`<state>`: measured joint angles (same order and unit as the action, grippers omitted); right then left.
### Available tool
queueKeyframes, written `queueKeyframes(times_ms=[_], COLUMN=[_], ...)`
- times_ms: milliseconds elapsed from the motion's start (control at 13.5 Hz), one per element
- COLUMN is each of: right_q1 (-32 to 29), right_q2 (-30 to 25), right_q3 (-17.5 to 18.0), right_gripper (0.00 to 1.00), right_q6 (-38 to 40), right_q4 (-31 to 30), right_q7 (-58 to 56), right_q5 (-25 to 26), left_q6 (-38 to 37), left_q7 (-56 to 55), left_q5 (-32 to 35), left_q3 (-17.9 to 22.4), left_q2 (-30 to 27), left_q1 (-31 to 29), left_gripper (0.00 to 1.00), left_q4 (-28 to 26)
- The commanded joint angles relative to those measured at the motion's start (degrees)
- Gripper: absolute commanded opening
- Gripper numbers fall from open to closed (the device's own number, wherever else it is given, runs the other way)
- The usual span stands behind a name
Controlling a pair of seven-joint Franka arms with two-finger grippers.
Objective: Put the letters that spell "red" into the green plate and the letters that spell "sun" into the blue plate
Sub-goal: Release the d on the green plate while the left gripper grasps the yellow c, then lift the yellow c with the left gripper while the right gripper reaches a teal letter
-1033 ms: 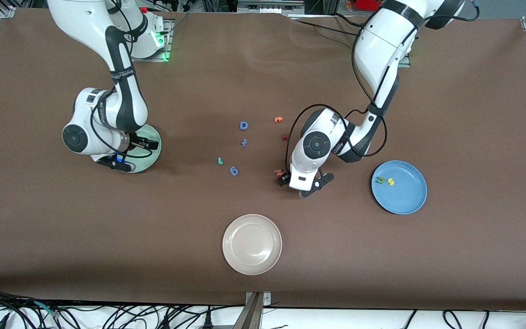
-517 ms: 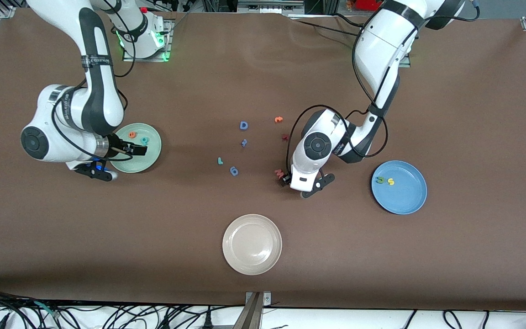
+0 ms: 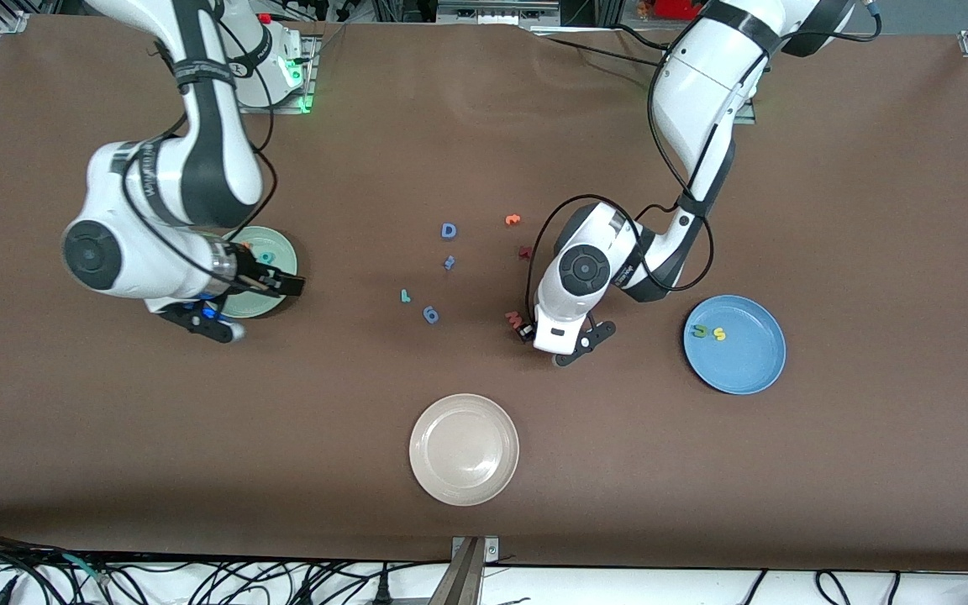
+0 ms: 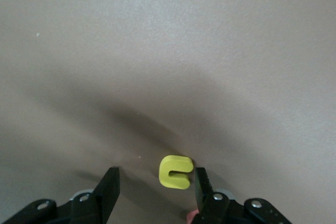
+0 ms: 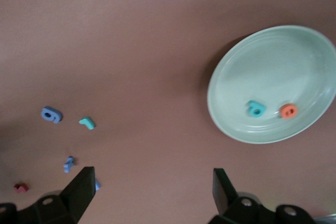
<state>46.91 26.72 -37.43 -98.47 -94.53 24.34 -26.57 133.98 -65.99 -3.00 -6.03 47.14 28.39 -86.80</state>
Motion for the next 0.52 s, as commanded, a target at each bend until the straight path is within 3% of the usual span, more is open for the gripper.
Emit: queueKeyframes(times_ms=[0,148,443], right_q1=[-0.15,-0.06,-0.06], right_q2=[3.6,4.91,7.38], right_q3=[2.0,3.24,7.98], right_gripper=[0.99,0.99,0.99], right_q6=[0.65,-1.62,-8.56], right_q4=[4.44,4.44,4.44], right_q7=[5.26,6.86,7.82], right_q5=[-1.81,-5.93,-6.13], left_q6=[-0.22,-0.22,0.22], left_q7=[-0.55,-0.63,-1.6], left_q5=[0.28,0.28,0.37], left_q3=[0.05,0.05,0.14], left_q2=[1.46,1.46,1.9], left_q1=[-0.09,-0.09,0.0], left_gripper=[0.59,0.57,0.56], left_q4=[2.42,2.42,2.34])
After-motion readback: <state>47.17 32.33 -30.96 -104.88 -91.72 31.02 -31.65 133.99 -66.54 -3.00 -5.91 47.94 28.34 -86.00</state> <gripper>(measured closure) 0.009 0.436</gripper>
